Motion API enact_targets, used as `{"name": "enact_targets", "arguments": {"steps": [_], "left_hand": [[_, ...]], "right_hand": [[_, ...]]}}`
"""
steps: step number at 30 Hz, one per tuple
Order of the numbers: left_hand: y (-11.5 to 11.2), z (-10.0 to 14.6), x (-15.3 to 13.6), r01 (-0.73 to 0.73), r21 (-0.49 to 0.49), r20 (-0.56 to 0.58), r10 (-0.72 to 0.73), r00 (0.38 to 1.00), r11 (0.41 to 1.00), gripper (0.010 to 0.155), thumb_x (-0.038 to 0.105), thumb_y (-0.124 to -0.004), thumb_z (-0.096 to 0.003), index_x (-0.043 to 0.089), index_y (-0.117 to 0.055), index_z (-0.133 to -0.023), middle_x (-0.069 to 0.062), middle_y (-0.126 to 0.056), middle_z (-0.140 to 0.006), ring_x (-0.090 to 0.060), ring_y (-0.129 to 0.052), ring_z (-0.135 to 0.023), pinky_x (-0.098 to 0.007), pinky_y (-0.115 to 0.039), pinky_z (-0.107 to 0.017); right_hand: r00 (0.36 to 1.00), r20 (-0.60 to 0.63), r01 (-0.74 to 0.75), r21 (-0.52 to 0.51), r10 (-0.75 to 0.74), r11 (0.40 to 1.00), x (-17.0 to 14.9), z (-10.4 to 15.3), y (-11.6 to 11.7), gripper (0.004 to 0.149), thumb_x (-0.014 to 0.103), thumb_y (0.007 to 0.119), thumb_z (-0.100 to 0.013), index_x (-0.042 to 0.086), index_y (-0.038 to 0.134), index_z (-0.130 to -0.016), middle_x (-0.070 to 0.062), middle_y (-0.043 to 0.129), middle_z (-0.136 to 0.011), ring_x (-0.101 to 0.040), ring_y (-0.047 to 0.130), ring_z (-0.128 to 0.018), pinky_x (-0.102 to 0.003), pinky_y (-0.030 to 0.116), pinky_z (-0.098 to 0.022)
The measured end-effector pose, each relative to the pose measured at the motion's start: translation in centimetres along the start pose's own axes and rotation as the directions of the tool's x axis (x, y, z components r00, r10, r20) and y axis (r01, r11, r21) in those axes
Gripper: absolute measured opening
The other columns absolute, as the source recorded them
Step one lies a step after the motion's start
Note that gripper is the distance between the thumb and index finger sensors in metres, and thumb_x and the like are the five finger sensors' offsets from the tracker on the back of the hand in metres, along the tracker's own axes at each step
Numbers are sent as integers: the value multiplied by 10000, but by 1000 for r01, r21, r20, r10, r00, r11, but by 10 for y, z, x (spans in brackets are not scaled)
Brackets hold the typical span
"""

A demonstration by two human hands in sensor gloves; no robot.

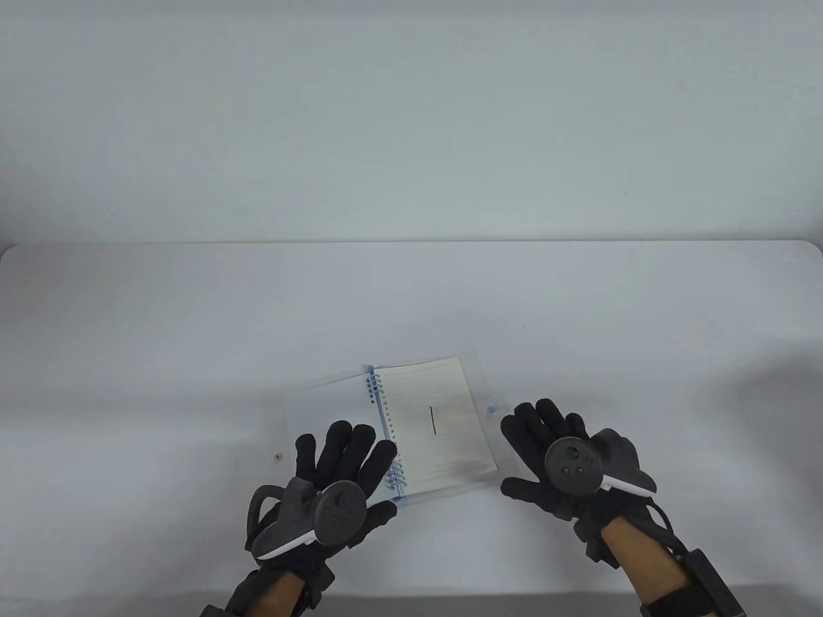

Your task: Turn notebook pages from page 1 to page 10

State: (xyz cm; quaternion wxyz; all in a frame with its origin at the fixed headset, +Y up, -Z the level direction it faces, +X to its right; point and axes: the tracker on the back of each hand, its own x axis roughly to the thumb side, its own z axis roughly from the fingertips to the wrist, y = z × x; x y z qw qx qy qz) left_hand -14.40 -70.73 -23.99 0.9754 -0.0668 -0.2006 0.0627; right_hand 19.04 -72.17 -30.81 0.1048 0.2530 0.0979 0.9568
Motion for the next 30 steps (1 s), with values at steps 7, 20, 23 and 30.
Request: {"name": "enact_targets", "arguments": {"steps": [7, 20, 23, 30], "left_hand": [[0, 1, -2, -5, -6, -14, 4, 1000, 1000, 794, 681, -521, -561, 447, -102, -1194, 38, -110, -1314, -304, -66, -1227, -586, -16, -803], [2, 0, -8, -45, -9, -32, 45, 998, 999, 787, 674, -523, -568, 442, -115, -1199, 31, -140, -1320, -313, -103, -1234, -594, -23, -804], [2, 0, -9, -56, -10, -32, 55, 998, 998, 787, 674, -523, -568, 441, -115, -1199, 31, -141, -1320, -314, -107, -1235, -594, -24, -805], [3, 0, -10, -72, -4, -31, 72, 997, 997, 786, 672, -524, -570, 440, -116, -1200, 26, -146, -1321, -316, -113, -1236, -596, -27, -805]], "right_hand": [[995, -87, 55, 67, -49, 996, 10, -63, -3, 897, 669, 611, -502, 182, 244, -1160, -119, 216, -1213, -386, 124, -1054, -643, 236, -708], [968, -251, 57, 130, -23, 990, 14, -154, 13, 866, 593, 678, -543, 174, 236, -1159, -107, 272, -1219, -379, 136, -1059, -643, 255, -716], [964, -266, 42, 145, -2, 989, 15, -164, 22, 858, 584, 683, -548, 175, 239, -1158, -103, 282, -1217, -374, 138, -1058, -644, 260, -715], [961, -275, 56, 187, -2, 981, 22, -180, 39, 836, 558, 697, -561, 188, 240, -1155, -85, 298, -1213, -368, 136, -1057, -651, 258, -713]]}}
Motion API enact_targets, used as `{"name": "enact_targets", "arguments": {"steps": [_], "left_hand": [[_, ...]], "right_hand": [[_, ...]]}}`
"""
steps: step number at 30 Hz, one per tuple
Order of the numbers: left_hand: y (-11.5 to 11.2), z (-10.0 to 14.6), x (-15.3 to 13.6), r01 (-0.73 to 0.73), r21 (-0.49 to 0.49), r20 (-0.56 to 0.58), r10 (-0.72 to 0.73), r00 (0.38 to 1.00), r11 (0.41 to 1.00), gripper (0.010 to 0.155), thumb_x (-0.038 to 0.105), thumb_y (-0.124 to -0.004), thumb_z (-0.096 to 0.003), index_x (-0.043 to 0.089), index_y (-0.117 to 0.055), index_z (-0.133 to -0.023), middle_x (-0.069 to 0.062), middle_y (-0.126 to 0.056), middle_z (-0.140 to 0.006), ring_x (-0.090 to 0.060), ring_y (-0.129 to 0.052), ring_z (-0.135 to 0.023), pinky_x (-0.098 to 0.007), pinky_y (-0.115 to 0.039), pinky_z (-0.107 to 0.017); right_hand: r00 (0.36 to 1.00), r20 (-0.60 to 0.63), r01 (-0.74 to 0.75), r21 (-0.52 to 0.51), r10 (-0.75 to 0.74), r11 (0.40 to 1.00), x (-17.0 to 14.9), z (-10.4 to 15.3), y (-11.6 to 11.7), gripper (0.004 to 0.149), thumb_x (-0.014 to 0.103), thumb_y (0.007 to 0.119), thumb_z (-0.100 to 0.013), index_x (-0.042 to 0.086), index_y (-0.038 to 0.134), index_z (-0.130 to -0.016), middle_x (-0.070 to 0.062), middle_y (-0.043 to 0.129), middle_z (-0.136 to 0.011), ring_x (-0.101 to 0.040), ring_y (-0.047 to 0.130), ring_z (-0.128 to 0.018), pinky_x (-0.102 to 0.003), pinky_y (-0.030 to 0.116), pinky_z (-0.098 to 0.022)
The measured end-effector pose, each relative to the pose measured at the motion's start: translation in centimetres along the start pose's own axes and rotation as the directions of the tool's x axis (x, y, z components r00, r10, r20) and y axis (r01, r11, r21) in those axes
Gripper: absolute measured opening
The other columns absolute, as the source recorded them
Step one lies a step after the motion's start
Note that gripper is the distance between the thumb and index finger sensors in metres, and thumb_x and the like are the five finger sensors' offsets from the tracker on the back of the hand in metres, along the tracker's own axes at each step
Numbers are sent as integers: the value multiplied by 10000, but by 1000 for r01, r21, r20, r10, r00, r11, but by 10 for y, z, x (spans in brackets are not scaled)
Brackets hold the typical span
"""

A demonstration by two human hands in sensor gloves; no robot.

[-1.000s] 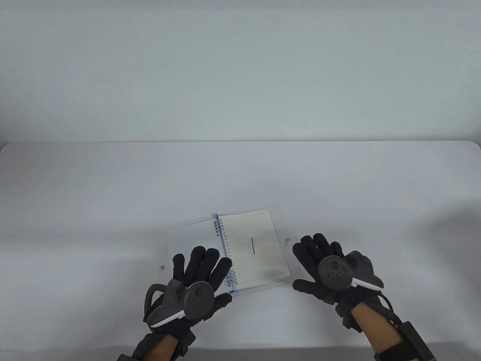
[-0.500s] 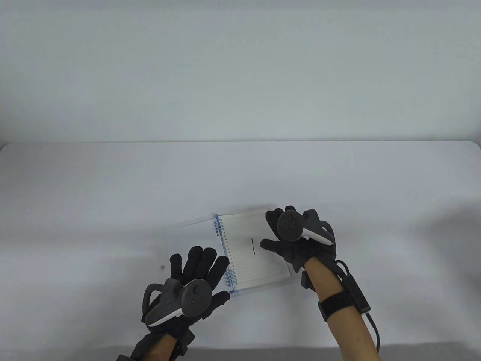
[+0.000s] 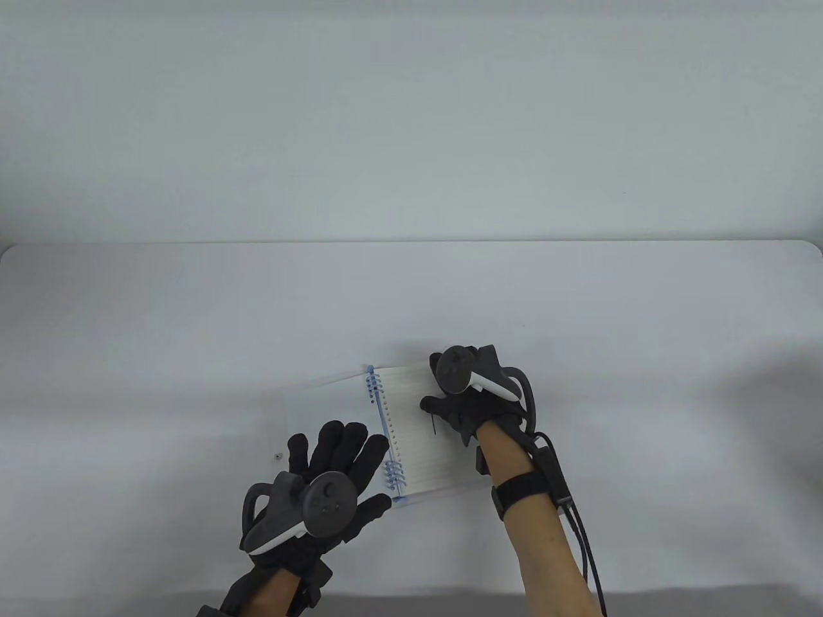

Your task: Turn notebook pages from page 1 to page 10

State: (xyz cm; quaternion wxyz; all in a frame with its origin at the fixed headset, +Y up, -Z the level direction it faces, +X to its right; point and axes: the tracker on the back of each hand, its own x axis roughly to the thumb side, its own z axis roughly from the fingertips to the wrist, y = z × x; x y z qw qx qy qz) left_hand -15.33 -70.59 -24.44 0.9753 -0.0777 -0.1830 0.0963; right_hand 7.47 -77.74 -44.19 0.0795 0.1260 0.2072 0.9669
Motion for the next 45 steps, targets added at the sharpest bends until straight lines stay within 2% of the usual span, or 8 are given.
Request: {"name": "enact_targets", "arguments": {"steps": [11, 17, 21, 26, 34, 40, 43, 45], "left_hand": [[0, 0, 1, 0, -6, -3, 0, 1000, 1000, 783, 671, -523, -571, 439, -119, -1200, 21, -156, -1322, -320, -124, -1236, -598, -31, -805], [0, -1, 1, -2, -11, 0, 2, 1000, 1000, 784, 671, -523, -572, 439, -117, -1201, 22, -156, -1323, -320, -123, -1237, -598, -30, -805], [0, -1, 1, -4, -12, -1, 3, 1000, 1000, 781, 670, -523, -573, 438, -121, -1202, 23, -156, -1323, -318, -123, -1237, -598, -31, -805], [0, 0, 1, -1, -11, -4, 1, 1000, 1000, 780, 668, -524, -574, 437, -126, -1203, 24, -160, -1323, -319, -125, -1236, -598, -32, -806], [0, 0, 0, -7, -5, -11, 7, 1000, 1000, 779, 666, -525, -574, 436, -127, -1203, 23, -158, -1322, -318, -125, -1237, -597, -31, -806], [0, 0, 0, -12, -6, -9, 12, 1000, 1000, 779, 665, -524, -575, 433, -128, -1205, 21, -161, -1323, -319, -127, -1237, -598, -32, -806], [1, 0, 0, -9, -5, -11, 9, 1000, 1000, 778, 665, -524, -575, 433, -130, -1205, 22, -164, -1323, -319, -126, -1237, -597, -32, -806], [1, 0, 0, -13, 1, -11, 13, 1000, 1000, 777, 665, -525, -575, 435, -132, -1204, 22, -165, -1323, -317, -130, -1237, -597, -33, -806]], "right_hand": [[998, 28, -50, -73, 52, 996, 6, 6, -3, 833, 477, 779, -546, 179, 282, -1145, -53, 472, -1184, -351, 262, -1069, -644, 300, -712], [970, 118, 215, -23, -211, 976, 2, 16, -25, 793, 383, 799, -567, 153, 313, -1150, -83, 570, -1164, -399, 458, -1047, -659, 397, -700], [883, 169, 428, 100, -439, 898, -3, 23, -38, 845, 362, 800, -586, 109, 225, -1150, -196, 414, -1179, -443, 674, -962, -598, 549, -686], [741, 183, 624, 170, -646, 763, -9, 29, -47, 992, 382, 811, -585, -2, 42, -1081, -373, 138, -1082, -431, 720, -937, -569, 636, -652], [584, 140, 771, 214, -800, 600, -24, 36, -53, 1093, 470, 795, -587, -90, -47, -1001, -454, 84, -1007, -509, 712, -892, -579, 713, -580], [657, 78, 704, 290, -749, 648, -28, 37, -50, 1057, 561, 760, -581, -168, 161, -1056, -462, 447, -1007, -471, 829, -808, -542, 796, -496], [728, 75, 639, 284, -681, 715, -23, 37, -51, 947, 507, 798, -577, -155, 344, -1080, -363, 672, -988, -418, 906, -743, -530, 813, -450], [711, 98, 646, 300, -696, 702, -18, 37, -51, 836, 416, 819, -587, -117, 415, -1090, -286, 770, -962, -379, 931, -707, -524, 808, -444]]}}
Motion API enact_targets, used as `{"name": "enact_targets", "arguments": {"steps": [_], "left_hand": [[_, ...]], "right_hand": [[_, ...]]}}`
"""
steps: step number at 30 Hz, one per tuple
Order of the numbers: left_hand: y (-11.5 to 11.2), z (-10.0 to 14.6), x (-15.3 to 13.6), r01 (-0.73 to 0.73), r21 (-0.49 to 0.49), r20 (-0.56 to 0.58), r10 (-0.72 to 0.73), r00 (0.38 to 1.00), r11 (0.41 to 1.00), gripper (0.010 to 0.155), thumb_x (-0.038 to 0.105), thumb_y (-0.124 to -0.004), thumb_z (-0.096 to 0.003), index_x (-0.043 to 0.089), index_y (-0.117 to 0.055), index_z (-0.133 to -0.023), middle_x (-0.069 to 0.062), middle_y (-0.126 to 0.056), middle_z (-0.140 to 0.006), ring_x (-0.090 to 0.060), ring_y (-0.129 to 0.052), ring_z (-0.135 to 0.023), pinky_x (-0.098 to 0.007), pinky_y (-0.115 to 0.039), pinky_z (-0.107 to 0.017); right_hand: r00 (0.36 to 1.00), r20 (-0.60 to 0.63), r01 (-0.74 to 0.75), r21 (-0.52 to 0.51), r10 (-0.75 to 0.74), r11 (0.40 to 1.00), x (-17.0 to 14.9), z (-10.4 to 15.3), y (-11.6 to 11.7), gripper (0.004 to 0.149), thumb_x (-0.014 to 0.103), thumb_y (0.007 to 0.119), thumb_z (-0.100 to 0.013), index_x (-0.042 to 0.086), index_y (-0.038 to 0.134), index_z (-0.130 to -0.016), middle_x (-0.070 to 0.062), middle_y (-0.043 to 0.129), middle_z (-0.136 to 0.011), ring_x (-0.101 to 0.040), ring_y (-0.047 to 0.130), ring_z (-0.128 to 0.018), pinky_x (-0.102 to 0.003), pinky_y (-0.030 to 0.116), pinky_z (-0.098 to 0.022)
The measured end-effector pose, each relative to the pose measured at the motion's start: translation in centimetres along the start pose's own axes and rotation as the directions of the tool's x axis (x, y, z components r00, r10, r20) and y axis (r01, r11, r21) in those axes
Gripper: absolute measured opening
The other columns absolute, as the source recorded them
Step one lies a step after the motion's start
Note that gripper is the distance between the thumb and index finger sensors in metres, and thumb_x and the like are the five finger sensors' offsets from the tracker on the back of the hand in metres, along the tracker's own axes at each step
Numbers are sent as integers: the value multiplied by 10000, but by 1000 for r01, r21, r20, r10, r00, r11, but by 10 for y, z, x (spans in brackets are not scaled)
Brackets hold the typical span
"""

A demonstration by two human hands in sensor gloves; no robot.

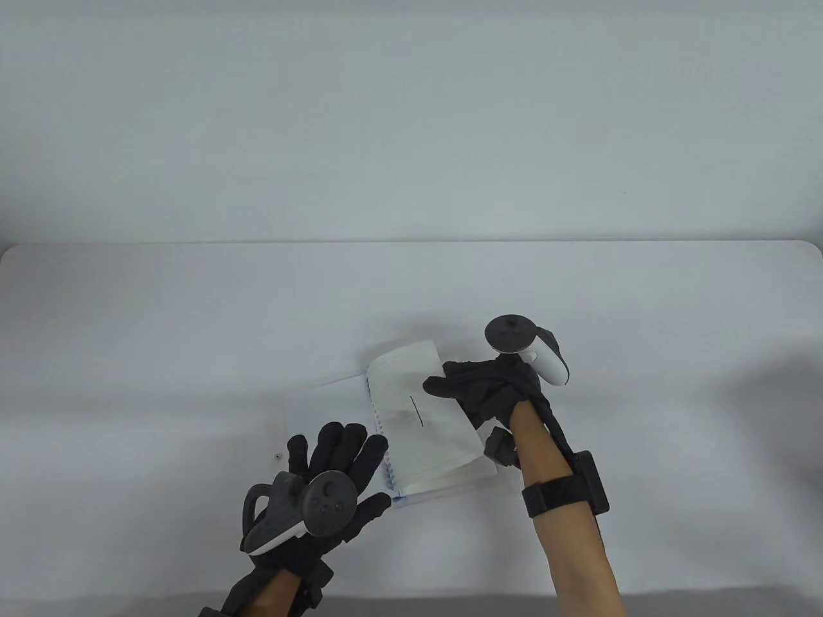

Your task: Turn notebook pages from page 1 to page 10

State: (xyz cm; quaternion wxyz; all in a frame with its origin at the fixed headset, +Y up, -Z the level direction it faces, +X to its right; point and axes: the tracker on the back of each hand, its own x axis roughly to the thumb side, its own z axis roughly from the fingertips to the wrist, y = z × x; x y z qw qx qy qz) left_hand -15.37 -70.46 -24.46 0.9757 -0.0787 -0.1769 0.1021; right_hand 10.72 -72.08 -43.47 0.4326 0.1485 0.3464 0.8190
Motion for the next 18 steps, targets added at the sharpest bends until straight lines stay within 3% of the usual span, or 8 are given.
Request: {"name": "enact_targets", "arguments": {"steps": [5, 13, 18], "left_hand": [[2, 1, -1, -11, 16, -2, 11, 1000, 1000, 776, 664, -526, -575, 434, -136, -1205, 24, -166, -1323, -320, -132, -1237, -597, -34, -807], [4, 3, -3, -22, 39, -4, 23, 1000, 999, 776, 663, -527, -575, 431, -139, -1206, 23, -165, -1323, -318, -125, -1236, -596, -31, -806], [9, 6, -5, -41, 82, -9, 42, 999, 996, 776, 662, -526, -576, 434, -132, -1204, 24, -144, -1320, -318, -102, -1231, -593, -25, -805]], "right_hand": [[994, 86, 59, 27, -61, 998, 9, -4, 8, 693, 262, 809, -595, -50, 450, -1099, -180, 842, -910, -316, 953, -654, -500, 794, -463], [948, 190, 248, 60, -255, 967, 20, -19, 35, 693, 257, 777, -602, -45, 395, -1095, -178, 798, -942, -297, 942, -689, -480, 796, -484], [949, 190, 236, 93, -250, 967, 26, -33, 63, 709, 261, 765, -603, -37, 356, -1099, -186, 751, -980, -311, 915, -736, -490, 782, -509]]}}
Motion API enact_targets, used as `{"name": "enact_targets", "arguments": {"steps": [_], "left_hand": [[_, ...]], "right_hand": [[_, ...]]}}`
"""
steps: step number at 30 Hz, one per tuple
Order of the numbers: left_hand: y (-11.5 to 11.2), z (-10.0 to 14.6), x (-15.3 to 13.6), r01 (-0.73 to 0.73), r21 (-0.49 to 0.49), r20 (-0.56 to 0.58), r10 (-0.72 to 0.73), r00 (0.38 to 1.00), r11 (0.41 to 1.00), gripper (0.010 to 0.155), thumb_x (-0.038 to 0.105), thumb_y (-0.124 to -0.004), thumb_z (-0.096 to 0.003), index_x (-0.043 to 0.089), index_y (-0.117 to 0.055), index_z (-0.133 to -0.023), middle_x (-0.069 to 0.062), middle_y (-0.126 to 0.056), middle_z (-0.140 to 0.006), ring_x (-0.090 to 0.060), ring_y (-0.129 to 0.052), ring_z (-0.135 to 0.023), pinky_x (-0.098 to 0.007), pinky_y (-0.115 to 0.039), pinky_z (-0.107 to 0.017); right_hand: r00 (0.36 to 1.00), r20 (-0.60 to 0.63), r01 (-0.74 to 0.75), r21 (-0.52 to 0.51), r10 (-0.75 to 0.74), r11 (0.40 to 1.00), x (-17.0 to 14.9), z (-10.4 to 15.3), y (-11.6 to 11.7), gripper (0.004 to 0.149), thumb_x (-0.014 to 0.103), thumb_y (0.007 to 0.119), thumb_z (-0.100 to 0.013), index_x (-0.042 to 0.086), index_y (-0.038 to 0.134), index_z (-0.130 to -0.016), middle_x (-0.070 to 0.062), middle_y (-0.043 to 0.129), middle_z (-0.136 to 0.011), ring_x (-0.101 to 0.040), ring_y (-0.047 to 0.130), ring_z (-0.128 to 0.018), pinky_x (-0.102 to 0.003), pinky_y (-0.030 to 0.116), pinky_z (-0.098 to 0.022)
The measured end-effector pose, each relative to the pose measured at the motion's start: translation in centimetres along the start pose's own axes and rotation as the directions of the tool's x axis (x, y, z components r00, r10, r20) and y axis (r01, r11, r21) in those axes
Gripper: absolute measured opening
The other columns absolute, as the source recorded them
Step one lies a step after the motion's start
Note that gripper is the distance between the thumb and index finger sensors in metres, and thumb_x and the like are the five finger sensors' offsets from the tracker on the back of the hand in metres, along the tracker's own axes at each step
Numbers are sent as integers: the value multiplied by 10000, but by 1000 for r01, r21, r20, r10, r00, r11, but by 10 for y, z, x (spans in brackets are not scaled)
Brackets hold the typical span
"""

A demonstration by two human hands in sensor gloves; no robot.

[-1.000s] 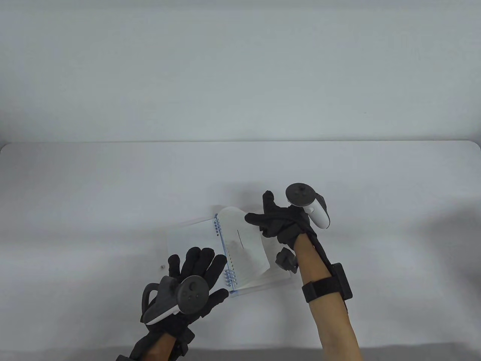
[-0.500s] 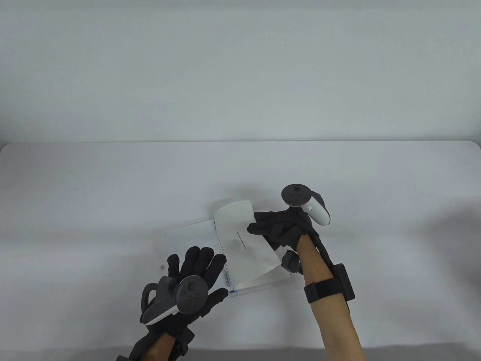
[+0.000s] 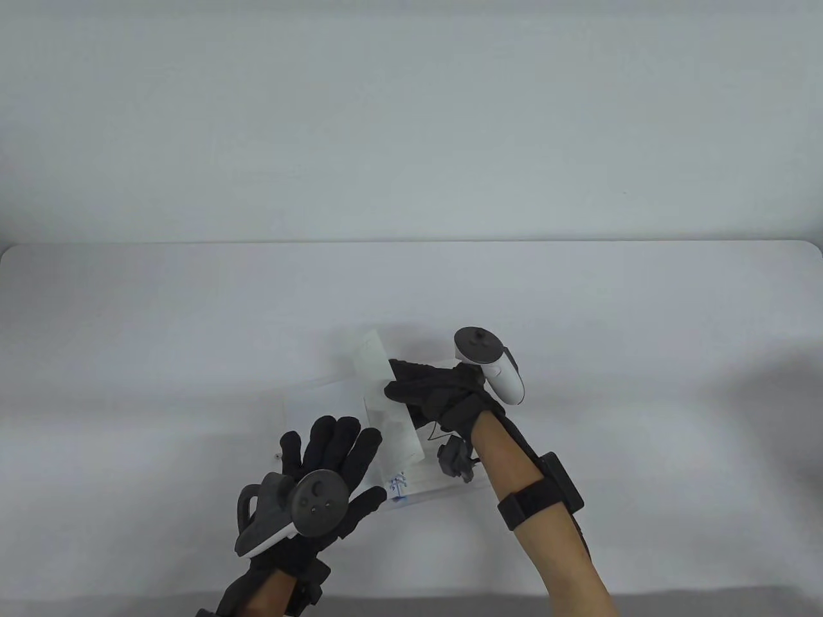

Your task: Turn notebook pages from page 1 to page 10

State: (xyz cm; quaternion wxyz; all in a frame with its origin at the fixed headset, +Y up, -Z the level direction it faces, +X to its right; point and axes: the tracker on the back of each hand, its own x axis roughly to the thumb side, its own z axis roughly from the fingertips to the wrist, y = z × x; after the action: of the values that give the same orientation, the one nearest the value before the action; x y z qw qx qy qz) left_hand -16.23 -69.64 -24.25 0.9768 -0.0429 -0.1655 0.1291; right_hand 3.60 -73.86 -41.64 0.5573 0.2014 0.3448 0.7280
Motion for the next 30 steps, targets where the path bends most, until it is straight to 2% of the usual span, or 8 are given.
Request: {"name": "enact_targets", "arguments": {"steps": [4, 11, 15, 19, 20, 23, 27, 30], "left_hand": [[2, 2, -1, -6, 20, -3, 6, 1000, 1000, 777, 661, -527, -577, 429, -136, -1206, 21, -143, -1319, -320, -93, -1228, -593, -23, -804], [3, 2, -1, -8, 22, -4, 8, 1000, 1000, 775, 661, -527, -577, 430, -139, -1207, 21, -143, -1319, -321, -90, -1227, -592, -21, -803], [3, 2, -2, -14, 22, -7, 14, 1000, 1000, 776, 661, -528, -577, 429, -139, -1208, 22, -146, -1320, -322, -93, -1227, -592, -23, -804], [3, 2, -2, -12, 11, -8, 12, 1000, 1000, 776, 661, -528, -577, 427, -143, -1209, 18, -150, -1320, -321, -98, -1228, -593, -25, -804], [2, 1, -2, -10, 5, -8, 10, 1000, 1000, 775, 661, -528, -577, 428, -145, -1209, 21, -152, -1321, -321, -98, -1228, -593, -25, -804], [1, 0, -1, -6, -12, -10, 6, 1000, 1000, 775, 661, -528, -577, 425, -148, -1210, 22, -154, -1321, -321, -100, -1229, -593, -26, -805], [-1, -1, 0, 7, -33, -9, -7, 1000, 999, 776, 661, -527, -578, 424, -146, -1211, 15, -154, -1321, -324, -101, -1228, -593, -28, -805], [-2, -1, 0, 10, -45, -13, -11, 1000, 999, 775, 661, -527, -578, 422, -148, -1211, 15, -158, -1321, -324, -105, -1229, -593, -29, -806]], "right_hand": [[991, -37, -130, 7, 130, 992, -3, -8, 15, 718, 269, 765, -601, -24, 344, -1104, -183, 730, -999, -312, 900, -758, -488, 775, -524], [1000, -9, -18, 158, 20, 987, -10, -16, 34, 856, 524, 680, -616, -20, 267, -1133, -271, 585, -1077, -416, 781, -857, -544, 692, -581], [1000, 13, -23, 124, 22, 992, -8, -12, 22, 870, 567, 649, -611, -1, 263, -1144, -266, 558, -1099, -438, 747, -880, -559, 664, -600], [995, 19, -102, -14, 102, 995, -2, -2, 1, 862, 562, 666, -606, 10, 286, -1149, -261, 574, -1100, -454, 743, -879, -578, 656, -595], [976, 9, -215, -97, 217, 972, 0, 3, -10, 861, 567, 670, -601, 19, 294, -1151, -237, 581, -1108, -459, 735, -886, -584, 652, -598], [921, -59, -388, -234, 385, 891, -2, 13, -27, 860, 576, 683, -587, 47, 312, -1155, -207, 584, -1123, -467, 673, -929, -604, 618, -619], [867, -140, -497, -312, 478, 810, -13, 17, -40, 836, 537, 724, -573, 88, 331, -1159, -166, 575, -1142, -446, 459, -1024, -636, 474, -680], [773, -231, -634, -311, 591, 708, -22, 17, -44, 823, 508, 745, -565, 129, 318, -1159, -130, 519, -1170, -408, 340, -1059, -637, 384, -706]]}}
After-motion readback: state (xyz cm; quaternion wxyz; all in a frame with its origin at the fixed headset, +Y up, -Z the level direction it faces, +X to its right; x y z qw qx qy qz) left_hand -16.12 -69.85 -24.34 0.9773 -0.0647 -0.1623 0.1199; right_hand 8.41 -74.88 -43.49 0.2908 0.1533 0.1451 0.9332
